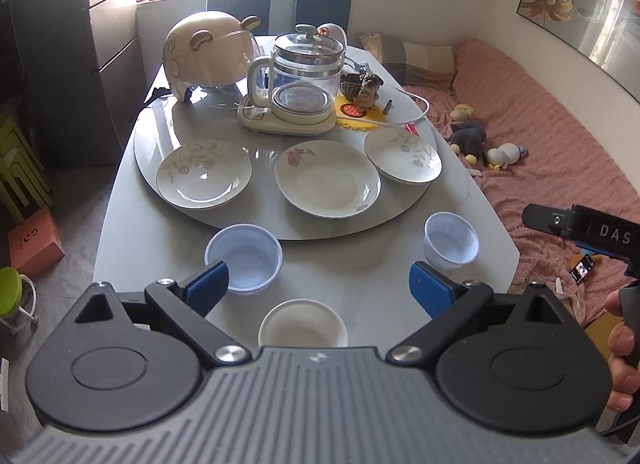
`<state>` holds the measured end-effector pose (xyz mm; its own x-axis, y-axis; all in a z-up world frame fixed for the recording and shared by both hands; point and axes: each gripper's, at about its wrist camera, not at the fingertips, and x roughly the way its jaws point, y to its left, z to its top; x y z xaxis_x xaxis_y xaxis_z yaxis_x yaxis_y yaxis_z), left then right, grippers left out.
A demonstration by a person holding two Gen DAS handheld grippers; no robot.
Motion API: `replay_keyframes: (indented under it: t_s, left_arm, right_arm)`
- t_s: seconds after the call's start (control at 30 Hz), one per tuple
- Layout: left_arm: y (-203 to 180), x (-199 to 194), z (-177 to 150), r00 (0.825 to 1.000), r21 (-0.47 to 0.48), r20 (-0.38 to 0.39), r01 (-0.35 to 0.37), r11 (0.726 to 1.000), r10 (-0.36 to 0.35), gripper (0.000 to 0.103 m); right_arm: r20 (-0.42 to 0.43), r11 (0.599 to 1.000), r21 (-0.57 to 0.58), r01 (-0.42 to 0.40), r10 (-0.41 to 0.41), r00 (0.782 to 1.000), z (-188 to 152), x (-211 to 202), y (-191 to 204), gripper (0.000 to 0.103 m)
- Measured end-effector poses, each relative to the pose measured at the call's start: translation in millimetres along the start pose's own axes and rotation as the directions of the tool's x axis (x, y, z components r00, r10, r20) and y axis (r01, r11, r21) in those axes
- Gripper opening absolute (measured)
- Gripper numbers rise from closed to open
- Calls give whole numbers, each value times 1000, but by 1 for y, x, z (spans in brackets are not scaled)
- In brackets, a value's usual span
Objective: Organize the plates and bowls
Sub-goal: 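Move the left tool toward a leaf-pattern plate while the right tool approaches its rim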
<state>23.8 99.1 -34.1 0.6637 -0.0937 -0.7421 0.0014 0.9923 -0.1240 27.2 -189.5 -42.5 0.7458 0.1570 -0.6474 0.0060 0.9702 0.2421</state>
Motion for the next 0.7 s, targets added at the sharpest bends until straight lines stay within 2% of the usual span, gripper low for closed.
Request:
replay_keyframes:
  t_s: [0.13,0.23,0.47,0.57,0.7]
  left_arm:
    - [-12,21,19,1000,3,-10,-15,1000,15,99]
    - [-24,36,38,1000,-1,-1,-30,1000,30,99]
    - [-46,88,94,998,-93,14,-58,994,59,99]
    - [-62,117,118,997,-88,-2,-79,993,79,99]
    - [-83,152,147,998,-63,-6,-57,996,56,99]
  right_arm:
    - [8,998,-57,-5,6,1000,16,16,3,103]
    - [0,998,-45,-40,40,999,35,33,-5,103]
    - [-47,999,-24,-48,46,998,78,86,-42,103]
    - [-49,998,-39,-50,48,998,94,108,-58,102]
    - [-70,996,-59,-62,58,996,112,139,-77,101]
